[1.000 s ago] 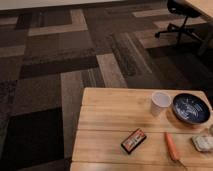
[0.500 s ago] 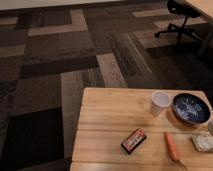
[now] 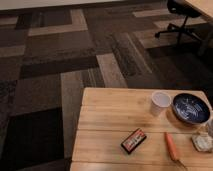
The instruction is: Place the white sponge in the ceramic cup
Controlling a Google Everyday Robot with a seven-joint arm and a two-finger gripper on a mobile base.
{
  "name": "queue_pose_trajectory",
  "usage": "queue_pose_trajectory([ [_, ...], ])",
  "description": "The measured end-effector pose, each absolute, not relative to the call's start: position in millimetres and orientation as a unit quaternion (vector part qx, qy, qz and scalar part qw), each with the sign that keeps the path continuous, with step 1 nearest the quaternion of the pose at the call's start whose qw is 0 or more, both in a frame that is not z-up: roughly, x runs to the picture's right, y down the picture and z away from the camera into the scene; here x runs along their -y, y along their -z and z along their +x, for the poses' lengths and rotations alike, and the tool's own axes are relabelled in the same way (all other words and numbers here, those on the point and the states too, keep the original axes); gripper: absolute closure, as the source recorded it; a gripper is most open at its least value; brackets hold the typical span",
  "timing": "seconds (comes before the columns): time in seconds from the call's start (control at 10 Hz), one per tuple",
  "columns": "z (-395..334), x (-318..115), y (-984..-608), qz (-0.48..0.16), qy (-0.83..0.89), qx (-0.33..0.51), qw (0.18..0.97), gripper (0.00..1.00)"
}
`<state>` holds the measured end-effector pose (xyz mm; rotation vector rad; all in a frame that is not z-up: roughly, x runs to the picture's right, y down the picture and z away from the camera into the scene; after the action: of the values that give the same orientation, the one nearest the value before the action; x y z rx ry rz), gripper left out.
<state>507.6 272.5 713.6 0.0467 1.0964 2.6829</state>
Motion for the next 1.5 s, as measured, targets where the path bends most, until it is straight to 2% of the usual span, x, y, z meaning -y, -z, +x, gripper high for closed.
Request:
queue_pose_trajectory([
  [0.1, 505.7, -271.3, -714.0, 0.015, -0.919, -0.373, 0.127, 0.86],
  [0.2, 502.1, -270.0, -712.8, 0.012, -0.919, -0.371, 0.132, 0.98],
  [0.3, 494.4, -265.1, -712.4, 0.007, -0.918, -0.37, 0.145, 1.0],
  [0.6, 436.1, -236.2, -712.7, -0.05, -0.901, -0.363, 0.233, 1.0],
  [0.9, 368.9, -195.9, -713.5, -0.109, -0.859, -0.351, 0.357, 1.0],
  [1.5, 337.7, -120.4, -675.8, -0.087, -0.813, -0.312, 0.484, 1.0],
])
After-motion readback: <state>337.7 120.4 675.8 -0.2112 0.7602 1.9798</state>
